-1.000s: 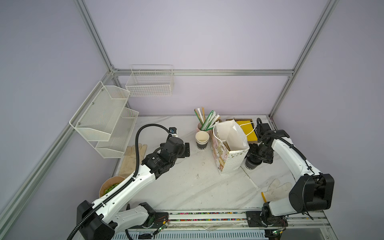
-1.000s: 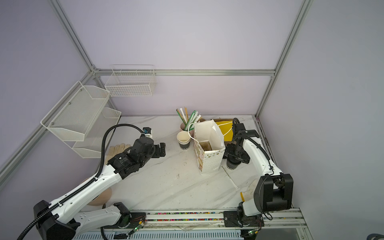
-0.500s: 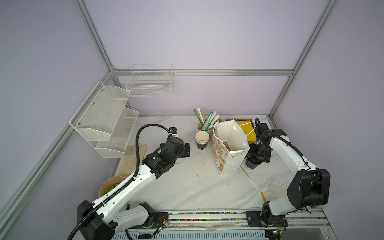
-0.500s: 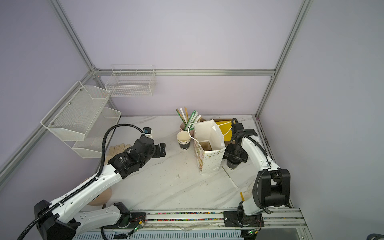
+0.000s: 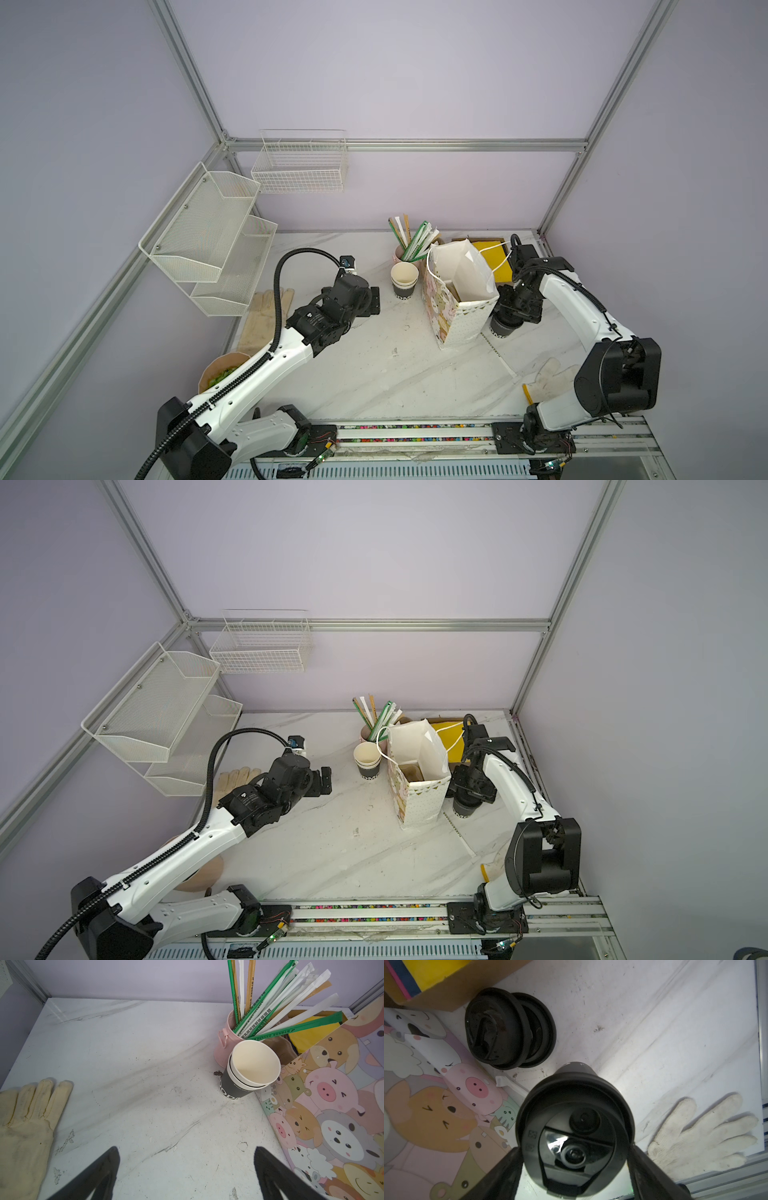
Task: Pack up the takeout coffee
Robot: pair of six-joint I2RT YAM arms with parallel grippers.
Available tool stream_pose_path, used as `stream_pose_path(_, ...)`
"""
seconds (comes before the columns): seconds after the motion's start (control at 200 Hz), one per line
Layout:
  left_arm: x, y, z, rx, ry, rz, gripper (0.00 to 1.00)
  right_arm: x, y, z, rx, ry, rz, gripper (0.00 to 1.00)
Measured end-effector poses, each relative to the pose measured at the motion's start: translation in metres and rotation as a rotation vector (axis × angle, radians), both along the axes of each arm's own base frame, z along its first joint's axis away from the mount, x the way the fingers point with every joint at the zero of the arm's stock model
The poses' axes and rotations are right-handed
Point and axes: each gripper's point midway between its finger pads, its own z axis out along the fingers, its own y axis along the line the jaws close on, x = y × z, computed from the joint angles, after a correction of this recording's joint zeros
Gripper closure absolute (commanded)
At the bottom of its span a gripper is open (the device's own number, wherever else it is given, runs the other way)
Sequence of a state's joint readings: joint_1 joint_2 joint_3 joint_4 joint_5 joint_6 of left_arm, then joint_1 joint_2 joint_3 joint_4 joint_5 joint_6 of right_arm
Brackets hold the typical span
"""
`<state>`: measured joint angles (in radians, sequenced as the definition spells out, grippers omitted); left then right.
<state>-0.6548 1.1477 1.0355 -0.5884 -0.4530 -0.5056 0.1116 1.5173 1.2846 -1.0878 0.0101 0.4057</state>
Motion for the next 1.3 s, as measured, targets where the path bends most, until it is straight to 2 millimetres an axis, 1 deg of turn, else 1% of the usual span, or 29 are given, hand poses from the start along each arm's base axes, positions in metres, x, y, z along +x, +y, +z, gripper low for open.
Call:
stream_pose_path(0.45,0.0,0.0,-0.012,0.03,0.038,0.0,0.0,0.0,0.008,0.003,0.054,0.001,-0.005,0.18)
stream_pose_path(0.6,0.0,0.0,-0.016,0.04,0.052,0.0,0.0,0.001,0.009,0.004,0.078,0.002,-0.026,0.13)
stream_pose_path(0.725,0.0,0.0,-0.016,0.04,0.053,0.0,0.0,-0.002,0.004,0.004,0.088,0.015,-0.058,0.13)
stream_pose_path(0.945,0.0,0.0,-0.018,0.044,0.059,-0.001,0.0,-0.006,0.005,0.003,0.108,0.032,-0.085,0.11)
stream_pose_path(1.115,0.0,-0.001,-0.022,0.05,0.07,-0.003,0.0,-0.009,0.004,0.003,0.1,0.043,-0.099,0.15)
stream_pose_path(1.19,0.0,-0.001,-0.022,0.05,0.07,-0.003,0.0,-0.008,0.002,0.003,0.091,0.045,-0.101,0.21)
stream_pose_path(1.295,0.001,-0.001,-0.022,0.051,0.071,-0.003,0.0,-0.004,0.002,0.002,0.09,0.049,-0.103,0.22)
